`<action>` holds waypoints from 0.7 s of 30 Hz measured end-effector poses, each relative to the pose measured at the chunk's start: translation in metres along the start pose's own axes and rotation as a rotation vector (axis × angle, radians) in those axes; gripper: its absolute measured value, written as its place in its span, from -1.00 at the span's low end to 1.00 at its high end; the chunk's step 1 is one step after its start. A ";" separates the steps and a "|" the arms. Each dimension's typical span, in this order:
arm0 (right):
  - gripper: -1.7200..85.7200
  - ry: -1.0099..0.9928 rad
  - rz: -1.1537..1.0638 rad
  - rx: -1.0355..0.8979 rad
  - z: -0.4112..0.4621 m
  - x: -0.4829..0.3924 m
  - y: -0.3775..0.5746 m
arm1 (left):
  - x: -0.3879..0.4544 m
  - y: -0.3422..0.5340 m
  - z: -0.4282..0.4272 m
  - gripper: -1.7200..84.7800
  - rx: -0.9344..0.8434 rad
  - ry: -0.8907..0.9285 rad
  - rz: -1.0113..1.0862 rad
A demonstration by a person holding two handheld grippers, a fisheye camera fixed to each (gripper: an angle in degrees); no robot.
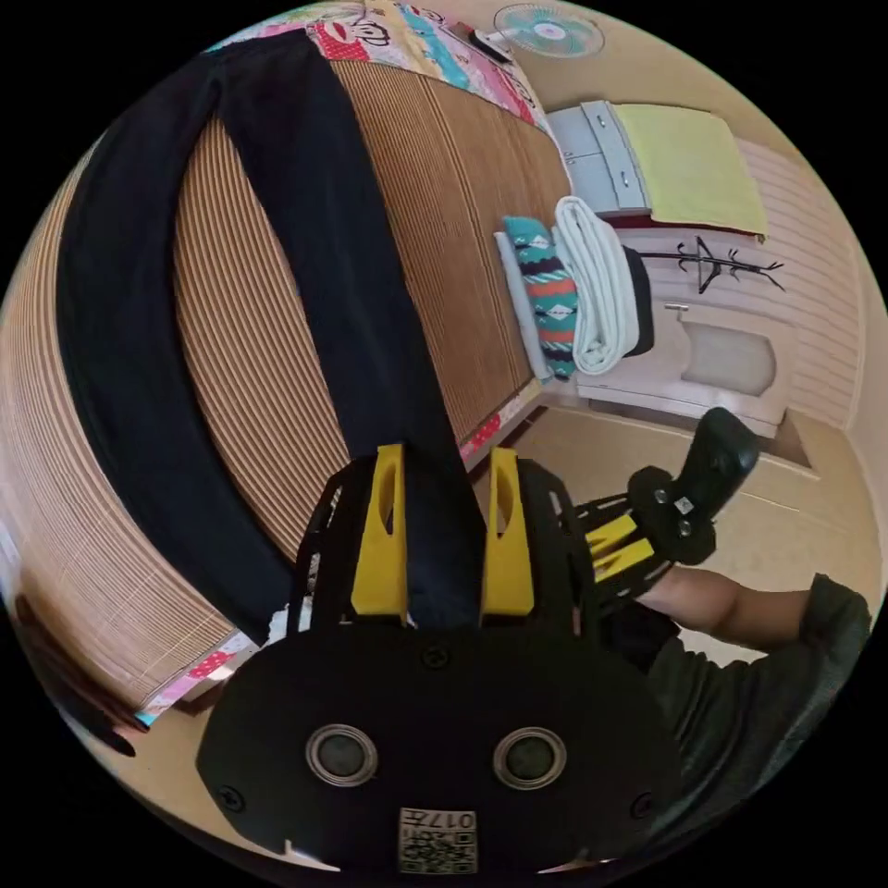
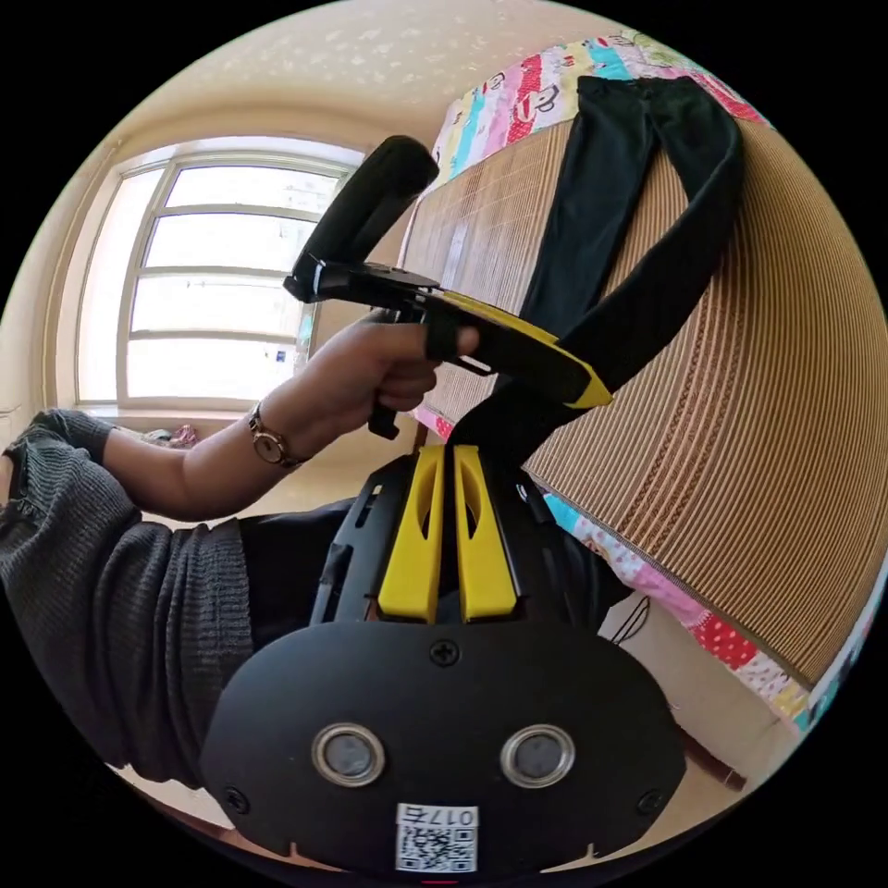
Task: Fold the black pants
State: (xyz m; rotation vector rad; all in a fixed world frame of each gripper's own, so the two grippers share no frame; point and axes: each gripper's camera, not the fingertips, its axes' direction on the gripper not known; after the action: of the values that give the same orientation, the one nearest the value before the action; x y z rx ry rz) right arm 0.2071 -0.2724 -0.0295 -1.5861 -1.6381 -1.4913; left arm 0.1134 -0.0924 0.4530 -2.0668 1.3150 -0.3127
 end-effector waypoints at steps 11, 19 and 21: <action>-0.74 0.422 0.186 -0.243 -0.114 0.212 -0.158 | -0.038 0.041 0.041 -0.94 0.114 0.142 -0.249; -0.66 0.195 0.454 0.302 -0.172 0.309 -0.320 | -0.048 0.052 0.054 -0.96 0.155 0.204 -0.337; -0.67 0.268 0.459 0.296 -0.161 0.310 -0.344 | -0.049 0.054 0.055 -0.96 0.182 0.229 -0.336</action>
State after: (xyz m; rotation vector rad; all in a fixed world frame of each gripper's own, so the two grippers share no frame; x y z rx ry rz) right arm -0.2408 -0.1965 0.1547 -1.4038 -1.1798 -1.1072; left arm 0.0812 -0.0427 0.3838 -2.1360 1.0151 -0.8074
